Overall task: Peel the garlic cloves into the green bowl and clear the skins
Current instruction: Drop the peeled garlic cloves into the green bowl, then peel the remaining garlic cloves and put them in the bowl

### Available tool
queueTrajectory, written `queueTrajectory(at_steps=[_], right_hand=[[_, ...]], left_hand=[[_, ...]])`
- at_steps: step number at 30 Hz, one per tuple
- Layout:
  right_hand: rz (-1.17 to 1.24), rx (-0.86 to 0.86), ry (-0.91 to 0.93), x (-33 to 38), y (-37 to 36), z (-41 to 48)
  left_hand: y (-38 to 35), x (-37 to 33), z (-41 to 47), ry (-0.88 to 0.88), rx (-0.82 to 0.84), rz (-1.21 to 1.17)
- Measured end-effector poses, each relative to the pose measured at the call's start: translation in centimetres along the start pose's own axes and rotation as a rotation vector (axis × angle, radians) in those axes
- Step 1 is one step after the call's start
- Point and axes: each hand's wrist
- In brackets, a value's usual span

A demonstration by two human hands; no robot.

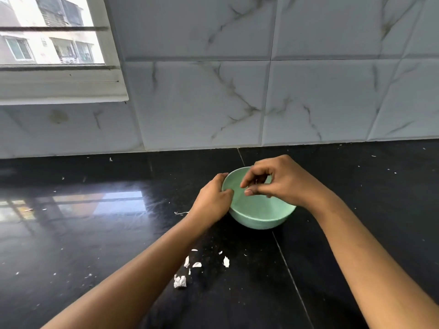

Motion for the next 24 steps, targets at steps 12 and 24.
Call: queueTrajectory(at_steps=[12,24], right_hand=[[-0.262,0.134,0.032,5.4,-9.4,-2.0],[-0.514,0.036,0.045,3.6,-13.4,-1.6]], left_hand=[[11.9,4.3,-1.4,-0.169,-0.092,0.068],[10.9,7.3,-2.5,-0.306,-0.055,0.569]])
Point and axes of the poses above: each hand's wrist, its own z-axis towards the middle knuckle, its own y-axis out of the back of the hand, x = y × z, and after that the axes turned 13 degrees about -x, right-handed
